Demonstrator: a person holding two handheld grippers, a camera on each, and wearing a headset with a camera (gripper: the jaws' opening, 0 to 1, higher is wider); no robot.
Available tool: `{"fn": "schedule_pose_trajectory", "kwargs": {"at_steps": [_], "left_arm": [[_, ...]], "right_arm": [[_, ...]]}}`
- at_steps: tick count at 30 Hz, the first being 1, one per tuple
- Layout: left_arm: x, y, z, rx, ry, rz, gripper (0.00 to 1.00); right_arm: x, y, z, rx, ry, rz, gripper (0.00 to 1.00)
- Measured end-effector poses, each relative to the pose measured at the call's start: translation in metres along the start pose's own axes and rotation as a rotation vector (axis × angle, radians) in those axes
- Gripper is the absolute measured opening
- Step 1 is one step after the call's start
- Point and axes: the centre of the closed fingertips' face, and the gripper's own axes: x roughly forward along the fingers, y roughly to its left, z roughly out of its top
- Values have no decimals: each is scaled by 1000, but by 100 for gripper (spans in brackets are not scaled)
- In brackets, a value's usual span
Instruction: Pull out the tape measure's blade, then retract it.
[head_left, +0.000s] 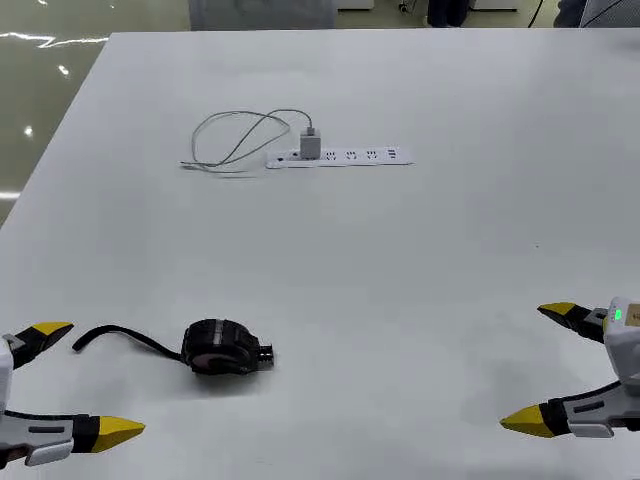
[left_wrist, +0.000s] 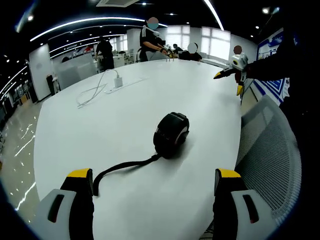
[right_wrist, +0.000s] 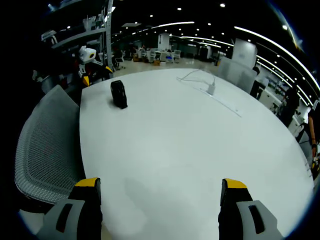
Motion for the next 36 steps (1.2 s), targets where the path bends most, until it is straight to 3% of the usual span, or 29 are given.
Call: {"fn": "schedule_pose_trajectory", "kwargs": {"at_steps": [8,10,12,25,36], "left_arm": [[7,-7,13,68,23,-59,99],[10,-7,15,85,39,-66,99],[14,-5,12,94,81,-74,99],[36,-22,24,214,153,-176,99],[53,-26,40,290,180,-232,95]], "right_arm": [[5,2,15,-27,-15,30,99],[8,5,17,-54,-7,45,99],[11,6,19,-58,-7,53,99],[26,3,43,-96,-25,79,99],[42,7,62,-131,-41,113,99]]}}
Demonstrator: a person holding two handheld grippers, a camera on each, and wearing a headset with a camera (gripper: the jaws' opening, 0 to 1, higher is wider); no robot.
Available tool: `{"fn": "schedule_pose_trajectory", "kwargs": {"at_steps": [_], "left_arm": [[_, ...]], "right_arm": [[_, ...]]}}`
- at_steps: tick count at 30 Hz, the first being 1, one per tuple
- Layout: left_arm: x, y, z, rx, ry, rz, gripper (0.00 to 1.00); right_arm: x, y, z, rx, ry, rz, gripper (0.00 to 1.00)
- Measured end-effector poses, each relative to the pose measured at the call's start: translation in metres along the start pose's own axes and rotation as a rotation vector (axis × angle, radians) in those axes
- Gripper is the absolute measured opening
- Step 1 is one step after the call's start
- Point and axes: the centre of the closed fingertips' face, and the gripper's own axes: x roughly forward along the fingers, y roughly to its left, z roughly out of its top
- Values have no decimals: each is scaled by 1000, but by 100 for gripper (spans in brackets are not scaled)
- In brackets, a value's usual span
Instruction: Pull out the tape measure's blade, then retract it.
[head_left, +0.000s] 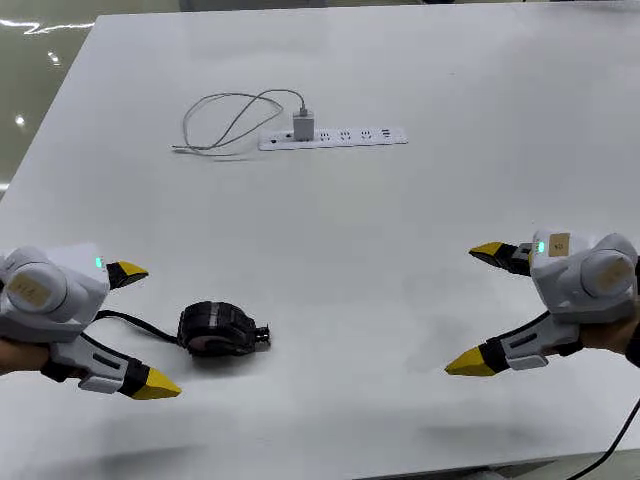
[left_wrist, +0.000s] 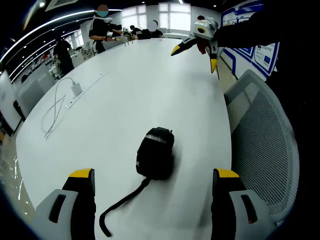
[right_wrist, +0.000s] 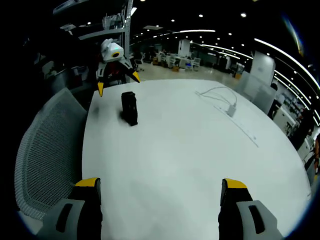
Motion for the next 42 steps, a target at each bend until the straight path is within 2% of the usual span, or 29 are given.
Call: {"fn": "schedule_pose_trajectory", "kwargs": {"at_steps": [10,13,23,27,29,31,34,42], "left_arm": [[18,3,15,55,22,-36,90],[24,7,13,105,49,-25,89],[39,0,20,141,77,-70,86],[44,-3,26,135,62,-93,85],[46,-3,22,150,88,-97,82],[48,-4,21,158,94,-101,80],[51,-4,17,164,122,-108,71],[59,-4,17,167,135,-105,59]], "right_arm": [[18,0,20,-37,-14,31,99],[24,1,25,-49,-15,43,99],[48,7,41,-82,-34,90,99],[58,6,46,-83,-44,94,96],[64,11,50,-89,-47,110,95],[68,16,55,-84,-60,130,95],[73,22,58,-123,-62,149,94],[88,26,67,-157,-74,172,89]]}}
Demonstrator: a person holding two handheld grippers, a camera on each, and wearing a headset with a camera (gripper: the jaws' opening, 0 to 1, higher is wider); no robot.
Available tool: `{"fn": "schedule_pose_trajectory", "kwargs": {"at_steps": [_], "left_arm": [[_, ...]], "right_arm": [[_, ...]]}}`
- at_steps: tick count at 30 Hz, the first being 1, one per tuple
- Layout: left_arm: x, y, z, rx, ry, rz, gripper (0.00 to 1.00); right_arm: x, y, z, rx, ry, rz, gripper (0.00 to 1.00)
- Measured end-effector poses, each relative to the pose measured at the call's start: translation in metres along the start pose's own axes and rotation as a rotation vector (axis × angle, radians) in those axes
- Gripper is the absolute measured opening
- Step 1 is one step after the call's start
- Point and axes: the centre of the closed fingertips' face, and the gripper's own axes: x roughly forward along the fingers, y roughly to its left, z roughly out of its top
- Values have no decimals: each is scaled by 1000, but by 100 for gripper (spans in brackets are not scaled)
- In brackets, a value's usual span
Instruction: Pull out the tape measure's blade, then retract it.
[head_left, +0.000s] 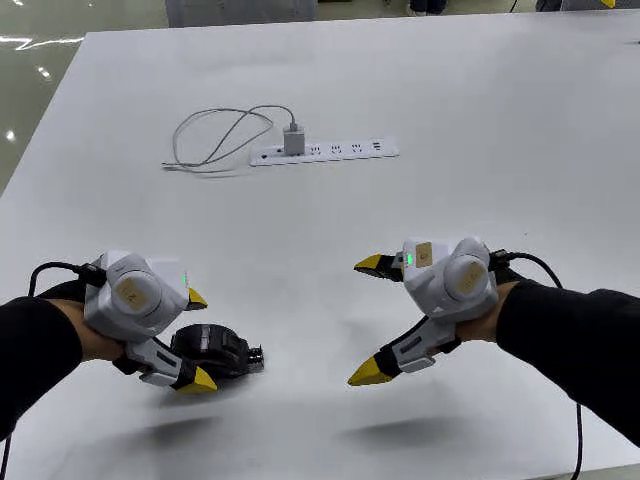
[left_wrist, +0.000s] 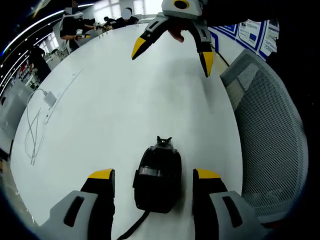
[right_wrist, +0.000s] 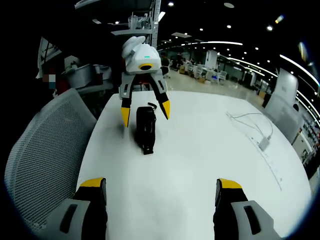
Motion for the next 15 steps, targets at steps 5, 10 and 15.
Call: {"fn": "schedule_pose_trajectory", "kwargs": {"at_steps": [5,10,15], "left_arm": [[4,-1,0,8,5,-11,52],[6,-2,0,18,4,-23,44],[6,-5,-1,47,18,-20,32]], "right_arm": [[13,-1,8,15,-16,10,87],[25,2,11,7,-6,28,86],[33,4,12,7,0,39,86]]}}
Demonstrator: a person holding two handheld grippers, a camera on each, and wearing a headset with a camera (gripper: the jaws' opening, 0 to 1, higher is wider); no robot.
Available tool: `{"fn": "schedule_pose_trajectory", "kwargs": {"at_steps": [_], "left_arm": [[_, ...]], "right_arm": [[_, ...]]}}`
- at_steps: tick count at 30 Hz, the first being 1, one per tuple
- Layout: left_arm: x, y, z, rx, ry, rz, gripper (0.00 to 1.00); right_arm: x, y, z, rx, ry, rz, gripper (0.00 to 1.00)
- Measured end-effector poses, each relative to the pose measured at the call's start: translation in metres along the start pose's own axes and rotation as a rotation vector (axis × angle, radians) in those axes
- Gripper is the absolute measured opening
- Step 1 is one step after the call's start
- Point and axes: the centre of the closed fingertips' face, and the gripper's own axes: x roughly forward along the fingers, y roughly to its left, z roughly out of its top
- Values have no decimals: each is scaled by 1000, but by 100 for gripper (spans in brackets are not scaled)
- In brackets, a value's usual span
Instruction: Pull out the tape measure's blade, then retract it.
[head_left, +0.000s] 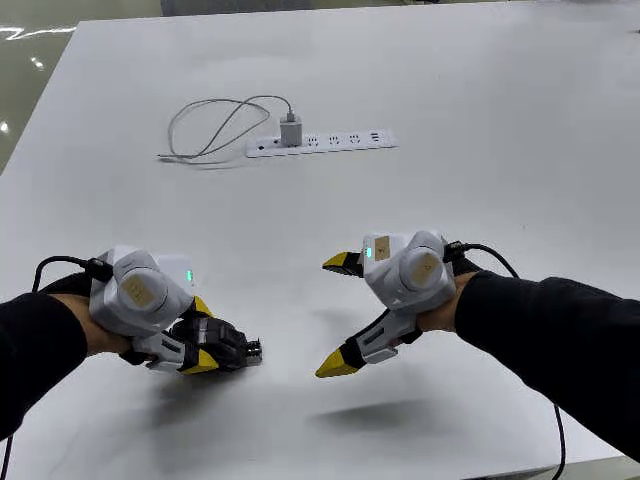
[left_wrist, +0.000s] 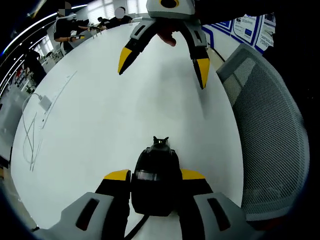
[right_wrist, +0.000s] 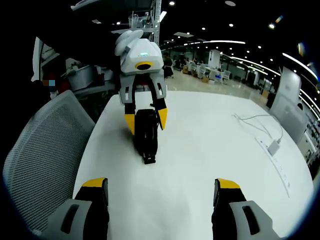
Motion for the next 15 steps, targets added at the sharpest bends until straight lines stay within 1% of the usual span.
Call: {"fn": "schedule_pose_trajectory", "kwargs": {"at_steps": [2,4,6,10,15], "left_arm": [[1,0,0,19,10,0,31],[2,1,-1,22,16,-2,31],[1,1,-1,36,9,-7,31],[1,0,-1,27,-3,-8,31],[1,1,-2,-4,-3,-6,31]], "right_arm": [[4,0,1,5,0,7,85],[6,-1,2,0,2,7,83],[9,-2,3,2,1,8,83],[16,-4,2,2,11,12,80],[28,-6,1,9,27,20,78]]}}
